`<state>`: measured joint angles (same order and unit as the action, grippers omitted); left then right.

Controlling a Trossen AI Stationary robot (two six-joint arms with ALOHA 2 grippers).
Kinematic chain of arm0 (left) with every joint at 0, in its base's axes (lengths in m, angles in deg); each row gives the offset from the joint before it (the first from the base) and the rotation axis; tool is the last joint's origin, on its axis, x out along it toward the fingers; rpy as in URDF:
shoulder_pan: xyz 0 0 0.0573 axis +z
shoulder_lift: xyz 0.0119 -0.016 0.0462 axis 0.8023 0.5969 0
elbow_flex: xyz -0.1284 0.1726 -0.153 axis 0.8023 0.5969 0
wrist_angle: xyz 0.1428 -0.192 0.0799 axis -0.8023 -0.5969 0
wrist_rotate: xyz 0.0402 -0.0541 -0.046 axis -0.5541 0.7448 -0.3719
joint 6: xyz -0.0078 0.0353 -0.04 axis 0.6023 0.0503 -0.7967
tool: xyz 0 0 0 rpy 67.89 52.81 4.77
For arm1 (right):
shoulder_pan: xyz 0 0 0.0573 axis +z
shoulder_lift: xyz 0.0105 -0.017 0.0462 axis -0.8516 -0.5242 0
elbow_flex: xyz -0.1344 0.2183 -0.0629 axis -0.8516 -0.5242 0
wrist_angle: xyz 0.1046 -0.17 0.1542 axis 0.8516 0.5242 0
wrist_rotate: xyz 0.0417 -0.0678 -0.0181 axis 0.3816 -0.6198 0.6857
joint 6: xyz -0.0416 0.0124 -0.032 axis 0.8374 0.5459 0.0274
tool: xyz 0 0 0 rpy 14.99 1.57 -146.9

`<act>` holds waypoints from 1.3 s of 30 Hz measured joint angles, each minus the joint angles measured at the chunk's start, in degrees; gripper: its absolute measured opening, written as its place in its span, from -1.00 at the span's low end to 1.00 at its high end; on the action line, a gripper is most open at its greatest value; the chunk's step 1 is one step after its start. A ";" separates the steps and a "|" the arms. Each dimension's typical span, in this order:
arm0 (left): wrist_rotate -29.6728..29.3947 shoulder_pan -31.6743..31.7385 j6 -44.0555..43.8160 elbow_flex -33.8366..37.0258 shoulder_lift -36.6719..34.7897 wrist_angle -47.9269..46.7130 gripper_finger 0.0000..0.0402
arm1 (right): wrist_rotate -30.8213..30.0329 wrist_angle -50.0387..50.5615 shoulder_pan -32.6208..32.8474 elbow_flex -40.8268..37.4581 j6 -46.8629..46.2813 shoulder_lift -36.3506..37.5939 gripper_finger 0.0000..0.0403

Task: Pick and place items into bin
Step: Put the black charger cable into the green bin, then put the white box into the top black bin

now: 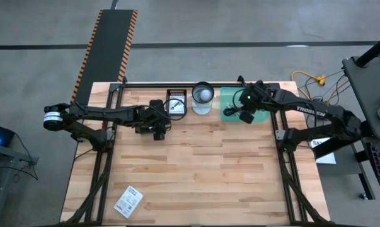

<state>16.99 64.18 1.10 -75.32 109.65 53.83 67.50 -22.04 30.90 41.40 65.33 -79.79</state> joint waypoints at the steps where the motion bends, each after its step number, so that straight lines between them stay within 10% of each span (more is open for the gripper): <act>1: 0.00 0.01 0.13 0.01 -0.10 -0.02 0.40 | -0.50 0.04 -0.12 -0.02 -1.10 -0.48 -0.40; 9: 4.37 -1.34 -2.99 0.00 -3.30 -4.35 0.40 | 2.02 -16.78 0.81 -4.04 -9.36 -0.75 -0.12; 17: 9.55 -6.67 -30.57 -1.55 -8.68 -15.39 0.40 | 3.99 -42.00 5.41 -10.64 -3.17 -0.10 -0.20; 39: 20.94 -38.86 -90.04 -3.13 -7.09 -22.70 0.40 | 4.16 -48.33 12.04 -12.02 -4.10 -2.10 -0.37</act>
<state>37.93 25.32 -88.94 -78.45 102.56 31.13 71.66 -70.37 42.94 29.38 61.23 -81.89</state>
